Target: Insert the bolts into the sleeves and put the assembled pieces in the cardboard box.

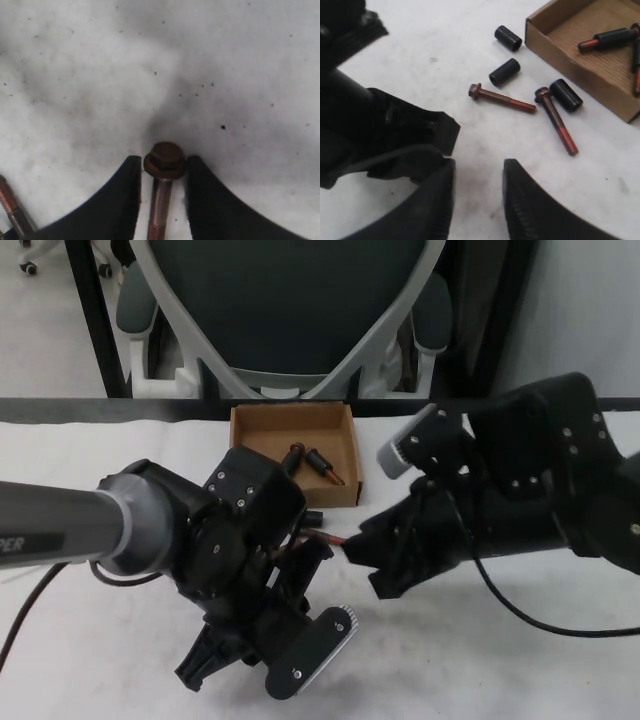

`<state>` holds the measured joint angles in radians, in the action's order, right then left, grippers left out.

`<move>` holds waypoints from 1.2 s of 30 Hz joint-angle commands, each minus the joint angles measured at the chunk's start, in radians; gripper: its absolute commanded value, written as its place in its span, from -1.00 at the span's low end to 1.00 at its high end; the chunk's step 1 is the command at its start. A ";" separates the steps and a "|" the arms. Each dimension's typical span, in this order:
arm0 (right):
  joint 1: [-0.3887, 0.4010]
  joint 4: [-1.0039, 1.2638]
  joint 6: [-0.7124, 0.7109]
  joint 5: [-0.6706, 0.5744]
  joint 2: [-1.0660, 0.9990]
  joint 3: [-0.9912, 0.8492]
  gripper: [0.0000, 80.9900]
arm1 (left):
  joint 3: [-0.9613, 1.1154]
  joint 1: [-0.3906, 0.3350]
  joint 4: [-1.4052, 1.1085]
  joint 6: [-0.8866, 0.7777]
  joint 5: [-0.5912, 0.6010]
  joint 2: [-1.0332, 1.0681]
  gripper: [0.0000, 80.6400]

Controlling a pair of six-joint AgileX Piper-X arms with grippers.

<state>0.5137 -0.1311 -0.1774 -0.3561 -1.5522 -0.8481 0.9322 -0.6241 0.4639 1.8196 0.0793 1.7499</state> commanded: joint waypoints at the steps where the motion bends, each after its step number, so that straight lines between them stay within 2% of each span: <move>1: -0.014 0.017 -0.009 0.025 0.016 0.002 -0.22 | 0.004 -0.003 -0.022 -0.018 -0.013 0.009 -0.27; 9: -0.053 -0.006 -0.009 0.045 0.016 0.002 -0.22 | 0.004 0.029 -0.022 -0.018 -0.033 0.009 -0.27; 20: -0.053 -0.012 -0.009 0.045 0.016 0.002 -0.22 | 0.004 0.039 -0.018 -0.018 -0.026 0.009 -0.28; 22: -0.053 -0.012 -0.009 0.047 0.016 0.002 -0.22 | 0.004 0.039 -0.013 -0.018 -0.018 0.009 -0.35; 24: -0.053 -0.012 -0.009 0.057 0.016 0.002 -0.22 | 0.004 0.039 -0.002 -0.020 0.003 0.009 -0.52; 28: -0.053 -0.012 -0.009 0.064 0.016 0.002 -0.22 | 0.003 0.033 0.001 -0.072 0.020 0.009 -0.99; 36: -0.053 -0.012 -0.009 0.064 0.016 0.002 -0.22 | 0.003 0.032 -0.003 -0.291 0.048 -0.008 -0.98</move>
<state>0.4659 -0.1449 -0.1774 -0.2896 -1.5523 -0.8473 0.9324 -0.5876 0.4521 1.6077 0.0925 1.7492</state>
